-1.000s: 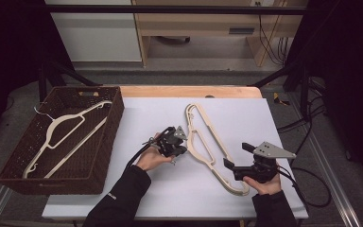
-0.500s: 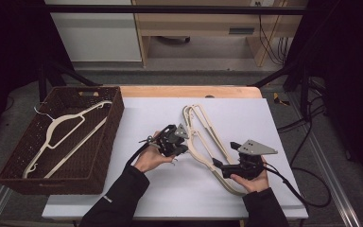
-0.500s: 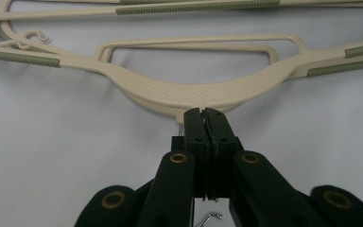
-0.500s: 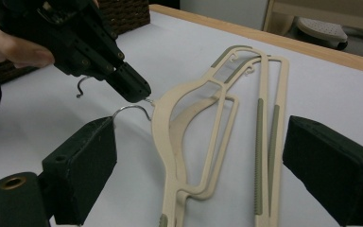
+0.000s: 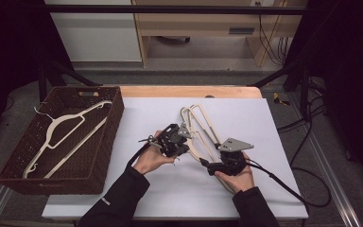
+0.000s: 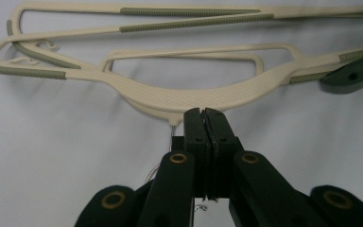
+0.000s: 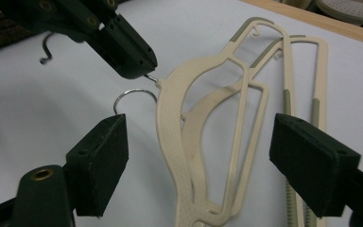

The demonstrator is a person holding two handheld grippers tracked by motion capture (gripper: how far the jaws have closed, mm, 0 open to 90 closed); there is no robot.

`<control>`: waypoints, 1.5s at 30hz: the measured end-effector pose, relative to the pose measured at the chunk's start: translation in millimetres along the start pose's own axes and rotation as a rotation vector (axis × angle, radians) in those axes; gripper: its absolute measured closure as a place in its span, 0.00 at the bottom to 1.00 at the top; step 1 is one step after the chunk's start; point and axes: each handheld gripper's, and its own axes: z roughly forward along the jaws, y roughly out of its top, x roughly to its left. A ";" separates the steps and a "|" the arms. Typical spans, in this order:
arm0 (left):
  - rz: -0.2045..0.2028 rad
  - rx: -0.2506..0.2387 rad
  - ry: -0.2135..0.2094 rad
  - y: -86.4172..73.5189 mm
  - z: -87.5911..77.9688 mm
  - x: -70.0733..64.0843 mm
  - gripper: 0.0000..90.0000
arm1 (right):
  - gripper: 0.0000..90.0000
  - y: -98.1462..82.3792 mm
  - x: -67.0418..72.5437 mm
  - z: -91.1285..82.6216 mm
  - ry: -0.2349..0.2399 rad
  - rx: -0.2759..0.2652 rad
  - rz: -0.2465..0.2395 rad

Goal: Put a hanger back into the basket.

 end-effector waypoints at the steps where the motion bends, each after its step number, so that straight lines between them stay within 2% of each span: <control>1: 0.007 0.002 0.002 1.2 -1.1 -0.4 0.99 | 0.24 -0.2 0.6 1.9 -0.001 0.009 -0.003; 5: -0.007 -0.013 -0.004 5.0 -2.5 -3.7 0.99 | 0.29 -1.5 4.2 9.5 0.001 0.039 -0.014; 7: -0.002 -0.004 -0.002 6.3 -2.8 -4.3 0.99 | 0.31 -1.8 4.9 11.0 -0.001 0.045 -0.015; 11: 0.002 -0.001 -0.003 7.8 -2.6 -6.3 0.99 | 0.42 -3.3 9.3 18.2 0.012 0.063 -0.061; 13: 0.002 0.000 -0.004 8.2 -3.1 -6.8 0.99 | 0.44 -3.7 10.3 19.5 0.011 0.072 -0.066; 18: 0.017 0.012 0.000 9.2 -4.8 -7.9 0.99 | 0.58 -5.6 11.9 24.8 0.015 0.108 -0.086; 19: 0.020 0.016 -0.002 9.3 -5.2 -7.8 0.99 | 0.64 -6.1 12.0 25.8 0.013 0.113 -0.092; 20: 0.016 0.013 -0.004 9.3 -5.2 -7.9 0.99 | 0.64 -6.1 12.0 25.8 0.013 0.113 -0.092; 21: 0.007 0.006 -0.005 9.2 -4.9 -8.5 0.99 | 0.70 -6.5 11.5 26.1 0.012 0.120 -0.101; 24: 0.003 0.001 -0.003 9.5 -5.3 -9.6 0.99 | 0.75 -6.7 11.7 25.9 0.010 0.122 -0.109; 27: -0.003 -0.004 -0.006 9.4 -6.0 -9.3 0.98 | 0.82 -6.2 12.4 25.1 0.028 0.118 -0.125; 30: -0.034 -0.028 -0.017 8.9 -6.1 -9.3 0.98 | 0.83 -5.9 13.5 24.4 0.024 0.120 -0.138; 32: -0.041 -0.041 -0.015 8.7 -8.5 -8.5 0.98 | 0.84 -5.5 13.9 23.4 0.022 0.118 -0.149; 33: -0.041 -0.045 -0.018 8.8 -11.8 -7.2 0.94 | 0.84 -4.7 14.0 21.6 0.015 0.111 -0.159; 34: -0.047 -0.063 -0.015 9.0 -15.9 -6.5 0.94 | 0.84 -4.7 14.0 21.6 0.015 0.111 -0.159; 35: -0.050 -0.082 -0.011 8.9 -21.0 -5.3 0.88 | 0.85 -4.3 13.7 20.7 0.005 0.113 -0.168; 36: -0.072 -0.113 -0.008 8.4 -25.8 -4.9 0.83 | 0.85 -4.2 13.1 19.5 -0.001 0.116 -0.176; 38: -0.097 -0.163 -0.007 6.2 -37.5 -2.3 0.78 | 0.85 -3.7 12.1 17.6 -0.021 0.125 -0.185; 39: -0.106 -0.190 0.004 4.4 -43.4 -0.9 0.69 | 0.86 -3.1 11.7 15.6 -0.027 0.129 -0.186; 40: -0.126 -0.223 0.008 2.8 -49.2 -0.2 0.69 | 0.86 -3.1 11.7 15.6 -0.027 0.129 -0.186; 41: -0.149 -0.268 0.024 -0.4 -58.4 1.4 0.63 | 0.86 -2.6 11.3 14.7 -0.028 0.125 -0.188; 43: -0.162 -0.306 0.038 -4.4 -67.1 3.8 0.51 | 0.86 -0.6 10.6 9.8 -0.036 0.126 -0.195; 45: -0.177 -0.342 0.058 -11.0 -77.8 7.2 0.48 | 0.87 0.2 10.1 7.9 -0.045 0.123 -0.203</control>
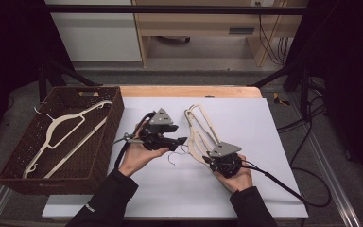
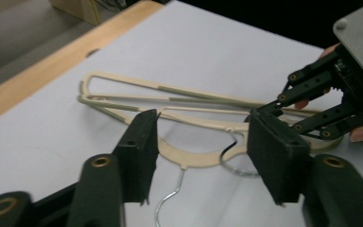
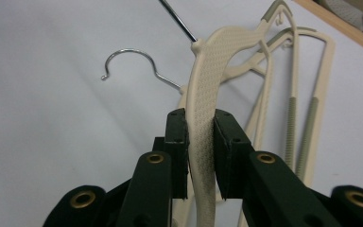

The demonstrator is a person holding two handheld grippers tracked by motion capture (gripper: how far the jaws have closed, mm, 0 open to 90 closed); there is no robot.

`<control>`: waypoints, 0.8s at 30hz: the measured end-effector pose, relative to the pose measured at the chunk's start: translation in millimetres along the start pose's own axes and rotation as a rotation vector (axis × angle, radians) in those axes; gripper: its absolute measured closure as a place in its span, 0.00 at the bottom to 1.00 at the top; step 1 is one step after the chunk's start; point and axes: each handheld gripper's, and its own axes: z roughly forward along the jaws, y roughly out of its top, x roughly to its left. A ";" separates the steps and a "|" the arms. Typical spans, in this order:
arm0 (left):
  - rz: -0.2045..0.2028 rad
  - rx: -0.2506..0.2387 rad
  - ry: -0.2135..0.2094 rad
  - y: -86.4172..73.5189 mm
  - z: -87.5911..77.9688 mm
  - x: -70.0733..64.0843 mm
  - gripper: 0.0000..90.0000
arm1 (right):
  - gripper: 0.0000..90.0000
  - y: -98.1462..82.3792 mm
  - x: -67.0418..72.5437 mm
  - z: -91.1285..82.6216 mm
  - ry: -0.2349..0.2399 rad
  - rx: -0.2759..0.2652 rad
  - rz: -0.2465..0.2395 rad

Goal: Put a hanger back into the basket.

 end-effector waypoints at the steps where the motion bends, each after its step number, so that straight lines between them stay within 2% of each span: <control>1: -0.008 -0.017 0.005 -1.8 -5.5 2.3 0.45 | 0.87 0.4 -0.5 -2.3 -0.010 0.001 -0.002; 6: -0.026 -0.056 0.027 -16.7 -26.3 5.9 0.30 | 0.89 2.1 -6.0 -14.7 -0.050 -0.007 -0.017; 11: -0.029 -0.082 0.042 -35.9 -39.9 3.3 0.20 | 0.91 1.2 -13.1 -25.4 -0.080 -0.023 0.002; 16: -0.036 -0.111 0.058 -52.6 -49.7 -2.4 0.14 | 0.93 0.3 -18.6 -33.5 -0.108 -0.035 0.009; 19: -0.047 -0.122 0.058 -61.0 -54.2 -5.1 0.12 | 0.96 -0.4 -21.4 -38.5 -0.131 -0.050 0.030; 20: -0.051 -0.129 0.061 -63.7 -55.0 -5.9 0.12 | 0.96 -0.8 -22.7 -39.8 -0.133 -0.053 0.022; 22: -0.050 -0.126 0.068 -68.3 -55.9 -6.7 0.11 | 0.96 -1.2 -25.4 -43.0 -0.118 -0.065 0.037; 24: -0.055 -0.127 0.063 -72.7 -56.1 -7.2 0.11 | 0.96 -0.6 -26.2 -45.3 -0.123 -0.065 0.049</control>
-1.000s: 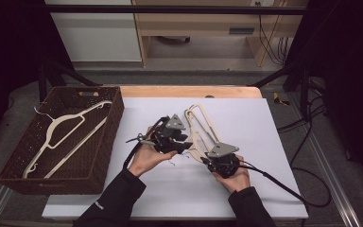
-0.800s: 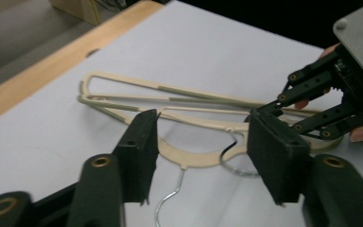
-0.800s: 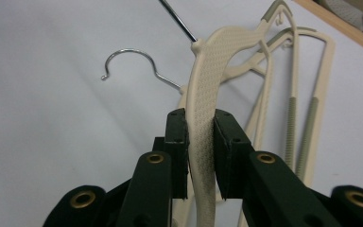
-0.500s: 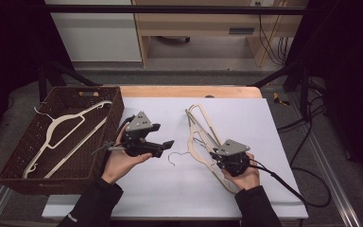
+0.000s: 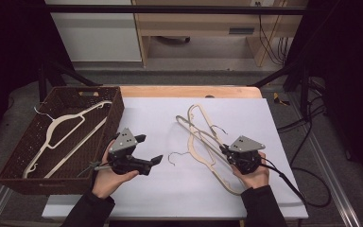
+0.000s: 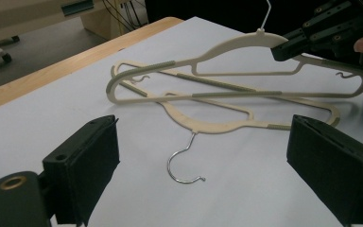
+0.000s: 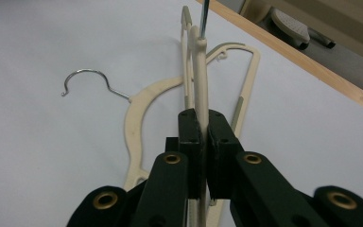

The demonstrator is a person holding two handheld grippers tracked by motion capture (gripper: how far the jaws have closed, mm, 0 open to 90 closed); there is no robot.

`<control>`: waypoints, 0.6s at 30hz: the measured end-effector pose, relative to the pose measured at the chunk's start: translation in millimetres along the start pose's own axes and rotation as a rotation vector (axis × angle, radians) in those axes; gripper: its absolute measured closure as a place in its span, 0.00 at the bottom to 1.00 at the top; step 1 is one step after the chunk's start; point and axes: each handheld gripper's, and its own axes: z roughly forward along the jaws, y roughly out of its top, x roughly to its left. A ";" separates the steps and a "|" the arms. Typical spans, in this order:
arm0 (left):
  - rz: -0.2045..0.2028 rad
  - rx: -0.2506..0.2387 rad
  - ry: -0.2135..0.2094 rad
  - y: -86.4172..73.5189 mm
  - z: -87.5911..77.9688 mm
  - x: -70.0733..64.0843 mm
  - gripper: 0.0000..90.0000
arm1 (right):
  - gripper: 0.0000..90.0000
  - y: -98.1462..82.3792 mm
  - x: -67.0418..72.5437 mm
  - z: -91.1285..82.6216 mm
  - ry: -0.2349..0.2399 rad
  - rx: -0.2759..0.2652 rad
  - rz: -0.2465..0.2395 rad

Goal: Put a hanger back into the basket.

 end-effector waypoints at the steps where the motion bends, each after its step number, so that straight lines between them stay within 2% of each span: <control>1: -0.003 0.004 -0.002 -1.4 0.2 -0.1 0.11 | 0.96 0.0 -0.2 -1.3 -0.003 0.007 -0.004; 4: -0.005 0.009 0.004 -3.2 0.3 -0.8 0.10 | 0.97 0.8 -0.7 -5.1 0.024 -0.003 0.006; 8: 0.006 0.016 0.003 -3.4 0.9 -2.9 0.10 | 0.97 3.1 1.6 -11.2 0.094 -0.039 0.017; 13: 0.003 0.013 -0.001 -3.2 1.7 -3.3 0.09 | 0.97 8.6 10.7 -12.2 0.218 -0.065 0.023; 14: 0.008 0.013 0.001 -3.3 2.4 -3.5 0.09 | 0.97 11.2 15.9 -10.3 0.282 -0.073 0.029; 15: 0.011 0.015 0.001 -3.2 2.7 -3.6 0.09 | 0.97 11.2 15.9 -10.3 0.282 -0.073 0.029; 18: 0.018 0.020 -0.010 -2.8 5.0 -6.0 0.10 | 0.97 14.8 22.6 -8.7 0.351 -0.083 0.037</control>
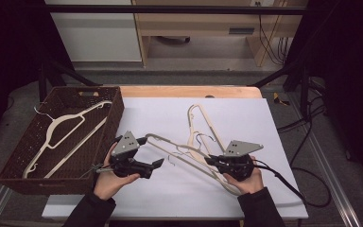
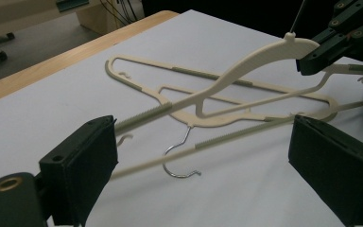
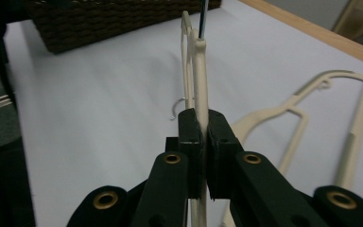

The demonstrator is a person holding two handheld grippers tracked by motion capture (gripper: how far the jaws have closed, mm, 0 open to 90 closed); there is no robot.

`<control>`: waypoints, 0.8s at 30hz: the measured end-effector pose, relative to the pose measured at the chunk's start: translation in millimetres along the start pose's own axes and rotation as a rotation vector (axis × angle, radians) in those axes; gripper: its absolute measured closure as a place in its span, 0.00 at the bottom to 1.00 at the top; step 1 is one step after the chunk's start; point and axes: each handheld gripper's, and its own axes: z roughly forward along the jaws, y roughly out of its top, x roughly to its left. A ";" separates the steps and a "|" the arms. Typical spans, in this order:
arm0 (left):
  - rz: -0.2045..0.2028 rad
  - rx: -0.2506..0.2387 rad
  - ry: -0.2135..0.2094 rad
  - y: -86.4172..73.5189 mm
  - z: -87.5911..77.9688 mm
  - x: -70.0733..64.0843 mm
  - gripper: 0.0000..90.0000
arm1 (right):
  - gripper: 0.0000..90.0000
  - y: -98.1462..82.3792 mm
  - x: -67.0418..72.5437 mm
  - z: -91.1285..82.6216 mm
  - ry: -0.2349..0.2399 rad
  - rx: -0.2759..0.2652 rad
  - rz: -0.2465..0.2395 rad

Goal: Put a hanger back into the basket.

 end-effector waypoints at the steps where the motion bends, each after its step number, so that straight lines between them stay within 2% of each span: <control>1: 0.007 0.002 -0.003 0.2 0.9 -1.2 0.10 | 0.97 1.2 2.1 1.1 0.019 -0.004 0.001; 6: 0.032 0.022 -0.024 1.0 5.8 -6.4 0.11 | 0.97 5.9 11.5 5.8 0.113 -0.019 0.000; 11: 0.065 0.056 -0.056 0.5 13.4 -11.9 0.14 | 0.97 8.5 18.3 10.7 0.163 -0.015 -0.005; 15: 0.099 0.079 -0.076 -0.3 22.0 -17.7 0.18 | 0.97 9.0 21.9 14.2 0.181 -0.004 -0.008; 18: 0.121 0.105 -0.097 -1.4 29.1 -21.3 0.28 | 0.97 9.8 25.5 17.6 0.203 0.010 -0.020; 19: 0.123 0.111 -0.098 -2.0 31.1 -22.4 0.28 | 0.97 9.8 25.5 17.6 0.203 0.010 -0.020; 22: 0.137 0.128 -0.110 -3.1 36.0 -24.8 0.40 | 0.97 10.3 27.9 19.5 0.219 0.020 -0.025; 24: 0.163 0.149 -0.120 -3.5 37.4 -25.8 0.49 | 0.97 10.5 29.0 20.5 0.229 0.024 -0.031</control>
